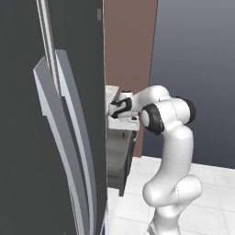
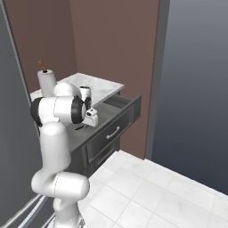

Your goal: Organize the utensils by type. Pick up the wooden spoons from the counter and place them in the open cabinet. Then pick up the metallic utensils from the counter and place them in the open drawer.

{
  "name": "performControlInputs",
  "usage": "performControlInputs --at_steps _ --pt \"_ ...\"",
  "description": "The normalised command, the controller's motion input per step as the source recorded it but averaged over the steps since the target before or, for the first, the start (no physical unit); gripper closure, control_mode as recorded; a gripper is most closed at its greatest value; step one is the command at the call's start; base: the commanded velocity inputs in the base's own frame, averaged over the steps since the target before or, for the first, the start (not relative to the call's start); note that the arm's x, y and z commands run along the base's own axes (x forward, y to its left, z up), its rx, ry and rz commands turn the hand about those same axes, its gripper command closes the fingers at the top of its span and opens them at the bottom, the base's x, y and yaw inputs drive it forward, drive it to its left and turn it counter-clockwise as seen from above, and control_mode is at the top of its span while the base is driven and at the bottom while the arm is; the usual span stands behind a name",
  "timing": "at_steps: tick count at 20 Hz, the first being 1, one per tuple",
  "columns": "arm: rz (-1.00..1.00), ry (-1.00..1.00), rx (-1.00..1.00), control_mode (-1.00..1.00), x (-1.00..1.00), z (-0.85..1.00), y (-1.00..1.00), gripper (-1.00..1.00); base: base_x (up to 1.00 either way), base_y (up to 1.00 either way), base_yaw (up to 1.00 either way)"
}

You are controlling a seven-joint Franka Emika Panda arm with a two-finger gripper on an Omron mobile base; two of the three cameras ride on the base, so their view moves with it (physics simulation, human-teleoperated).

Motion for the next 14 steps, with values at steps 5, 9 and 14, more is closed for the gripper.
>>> performControlInputs --at_steps 5,9,14 --pt "-0.03 -0.13 -0.05 -1.00 0.25 -0.42 0.14 1.00 0.00 0.00 0.00" --pt "-0.03 -0.12 -0.04 -1.00 0.24 -0.32 0.06 1.00 0.00 0.00 0.00" --pt "-0.03 -0.08 -0.03 -1.00 0.21 -0.23 0.00 1.00 0.00 0.00 0.00"
